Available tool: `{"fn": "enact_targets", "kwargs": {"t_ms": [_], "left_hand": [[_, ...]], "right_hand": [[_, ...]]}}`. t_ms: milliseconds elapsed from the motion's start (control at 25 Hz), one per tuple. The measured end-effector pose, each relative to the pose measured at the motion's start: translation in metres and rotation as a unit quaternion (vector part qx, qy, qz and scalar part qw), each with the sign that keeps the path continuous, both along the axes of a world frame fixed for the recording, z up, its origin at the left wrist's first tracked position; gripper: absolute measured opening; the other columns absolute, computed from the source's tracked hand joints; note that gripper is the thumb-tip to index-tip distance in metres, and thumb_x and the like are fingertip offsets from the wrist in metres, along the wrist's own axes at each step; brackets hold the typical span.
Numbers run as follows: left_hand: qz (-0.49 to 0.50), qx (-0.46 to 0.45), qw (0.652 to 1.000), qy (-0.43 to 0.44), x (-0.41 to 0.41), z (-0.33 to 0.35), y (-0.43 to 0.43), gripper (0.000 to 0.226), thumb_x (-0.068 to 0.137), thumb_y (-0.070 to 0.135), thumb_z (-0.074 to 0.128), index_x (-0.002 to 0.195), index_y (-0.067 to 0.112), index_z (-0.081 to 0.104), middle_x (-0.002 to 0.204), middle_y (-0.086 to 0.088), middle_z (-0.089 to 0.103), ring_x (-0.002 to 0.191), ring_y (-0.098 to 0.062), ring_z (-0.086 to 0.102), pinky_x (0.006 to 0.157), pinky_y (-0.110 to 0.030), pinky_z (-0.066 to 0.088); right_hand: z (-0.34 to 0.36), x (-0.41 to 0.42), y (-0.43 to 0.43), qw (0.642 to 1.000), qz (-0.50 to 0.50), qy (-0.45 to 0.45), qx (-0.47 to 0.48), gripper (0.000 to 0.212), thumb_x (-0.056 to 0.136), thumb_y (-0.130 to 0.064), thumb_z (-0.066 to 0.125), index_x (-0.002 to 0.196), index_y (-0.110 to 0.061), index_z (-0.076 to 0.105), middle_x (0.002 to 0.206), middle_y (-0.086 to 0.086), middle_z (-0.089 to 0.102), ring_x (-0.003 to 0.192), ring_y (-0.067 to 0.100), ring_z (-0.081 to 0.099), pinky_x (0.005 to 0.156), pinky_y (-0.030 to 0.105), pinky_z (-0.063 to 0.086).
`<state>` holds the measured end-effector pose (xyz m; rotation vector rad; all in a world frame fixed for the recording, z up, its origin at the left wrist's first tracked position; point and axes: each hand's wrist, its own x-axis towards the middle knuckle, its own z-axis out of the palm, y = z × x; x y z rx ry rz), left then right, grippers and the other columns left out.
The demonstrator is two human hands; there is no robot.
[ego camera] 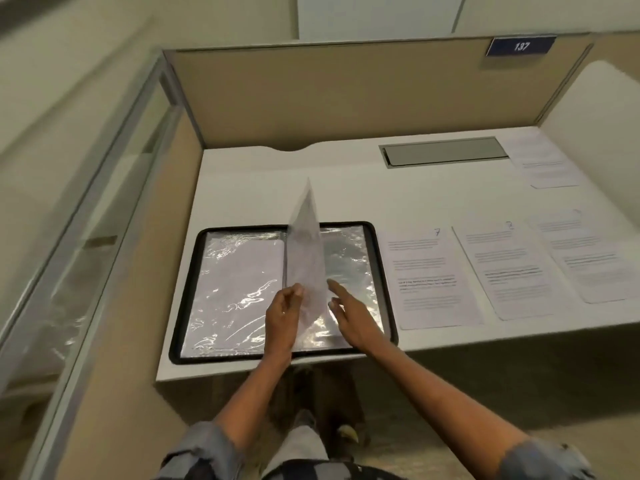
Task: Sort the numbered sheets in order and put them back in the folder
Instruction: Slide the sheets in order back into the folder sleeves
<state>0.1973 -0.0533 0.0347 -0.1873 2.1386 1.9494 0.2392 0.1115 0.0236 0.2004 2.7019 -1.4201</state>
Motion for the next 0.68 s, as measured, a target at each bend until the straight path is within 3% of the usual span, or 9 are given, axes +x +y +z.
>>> {"fn": "enact_targets", "kwargs": {"t_ms": [120,240,320,440,560,680], "left_hand": [[0.017,0.059,0.998,-0.031,0.000,0.032,-0.033,0.042,0.099,0.054,0.053,0.132,0.029,0.061,0.135,0.011,0.064,0.124,-0.011,0.060,0.104,-0.031,0.046],[-0.002,-0.001,1.000,-0.013,-0.011,0.057,-0.078,0.070,0.091,0.067,0.060,0.151,0.034,0.043,0.143,0.018,0.044,0.132,-0.010,0.044,0.113,-0.045,0.040],[-0.006,-0.074,0.997,-0.005,-0.019,0.057,-0.108,0.073,0.091,0.046,0.074,0.153,0.033,0.040,0.146,0.015,0.044,0.137,-0.013,0.043,0.113,-0.048,0.042],[0.014,-0.176,0.984,0.029,-0.025,0.045,-0.147,0.066,0.091,0.009,0.074,0.150,0.024,0.047,0.146,-0.001,0.056,0.137,-0.022,0.052,0.111,-0.040,0.046],[0.062,-0.205,0.976,0.039,-0.021,0.035,-0.171,0.067,0.090,0.000,0.073,0.149,0.018,0.049,0.142,-0.004,0.059,0.133,-0.019,0.053,0.104,-0.030,0.045],[0.085,-0.206,0.975,0.016,-0.021,0.013,-0.194,0.071,0.088,-0.001,0.075,0.151,0.016,0.046,0.138,-0.007,0.060,0.122,-0.025,0.060,0.097,-0.032,0.051]], "right_hand": [[0.018,-0.012,-0.048,0.994,0.105,0.016,-0.006,0.054,0.109,-0.044,0.037,0.160,-0.035,0.023,0.159,-0.002,0.043,0.139,0.018,0.049,0.116,0.038,0.040],[0.028,-0.019,-0.086,0.983,0.178,0.035,0.012,0.057,0.110,-0.041,0.038,0.162,-0.031,0.017,0.164,-0.004,0.033,0.144,0.018,0.042,0.117,0.030,0.033],[0.025,-0.022,-0.100,0.975,0.219,0.027,0.027,0.058,0.110,-0.038,0.039,0.163,-0.027,0.017,0.167,-0.005,0.027,0.148,0.018,0.036,0.119,0.030,0.029],[0.016,-0.028,-0.114,0.967,0.247,0.016,0.059,0.057,0.109,-0.032,0.041,0.162,-0.024,0.020,0.167,-0.001,0.027,0.149,0.021,0.035,0.121,0.032,0.028],[-0.005,-0.032,-0.118,0.955,0.270,-0.010,0.122,0.056,0.110,-0.031,0.039,0.162,-0.021,0.021,0.171,-0.001,0.013,0.151,0.023,0.028,0.122,0.036,0.027],[-0.028,-0.029,-0.121,0.941,0.290,-0.027,0.172,0.053,0.110,-0.032,0.037,0.160,-0.019,0.026,0.172,0.000,0.003,0.154,0.026,0.020,0.123,0.039,0.028]]}}
